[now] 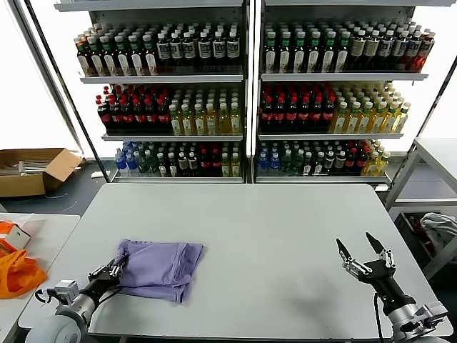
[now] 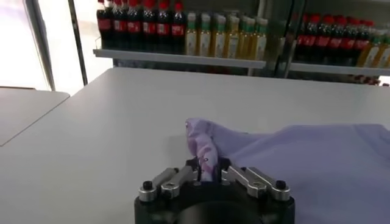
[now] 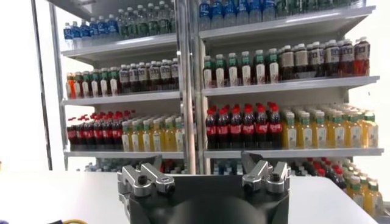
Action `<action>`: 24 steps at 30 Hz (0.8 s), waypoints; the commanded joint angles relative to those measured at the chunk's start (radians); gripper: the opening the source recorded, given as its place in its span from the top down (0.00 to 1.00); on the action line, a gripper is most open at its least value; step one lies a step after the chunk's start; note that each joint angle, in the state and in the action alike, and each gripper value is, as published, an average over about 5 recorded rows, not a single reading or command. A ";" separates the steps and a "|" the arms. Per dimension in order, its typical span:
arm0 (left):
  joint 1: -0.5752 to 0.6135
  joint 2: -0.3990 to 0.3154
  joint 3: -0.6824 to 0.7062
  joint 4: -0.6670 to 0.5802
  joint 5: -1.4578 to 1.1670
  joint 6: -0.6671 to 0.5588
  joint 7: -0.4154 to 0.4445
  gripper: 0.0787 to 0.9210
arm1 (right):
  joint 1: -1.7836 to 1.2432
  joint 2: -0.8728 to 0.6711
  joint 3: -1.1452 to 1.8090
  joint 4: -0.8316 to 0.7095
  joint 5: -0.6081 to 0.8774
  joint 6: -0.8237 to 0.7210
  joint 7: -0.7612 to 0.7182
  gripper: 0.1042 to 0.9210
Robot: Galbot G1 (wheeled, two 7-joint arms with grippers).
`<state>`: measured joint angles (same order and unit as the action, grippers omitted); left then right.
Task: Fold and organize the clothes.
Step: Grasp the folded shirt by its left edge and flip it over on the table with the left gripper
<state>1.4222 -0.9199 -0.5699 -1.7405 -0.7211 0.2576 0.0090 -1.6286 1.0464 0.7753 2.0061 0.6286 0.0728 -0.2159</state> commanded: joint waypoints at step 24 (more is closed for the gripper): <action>0.146 0.308 -0.548 -0.014 0.328 -0.133 0.237 0.92 | -0.005 0.003 0.007 -0.023 0.047 0.032 0.004 0.12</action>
<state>1.5210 -0.6813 -0.9747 -1.6783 -0.5696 0.1375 0.1585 -1.6313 1.0476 0.7802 1.9897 0.6568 0.0989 -0.2139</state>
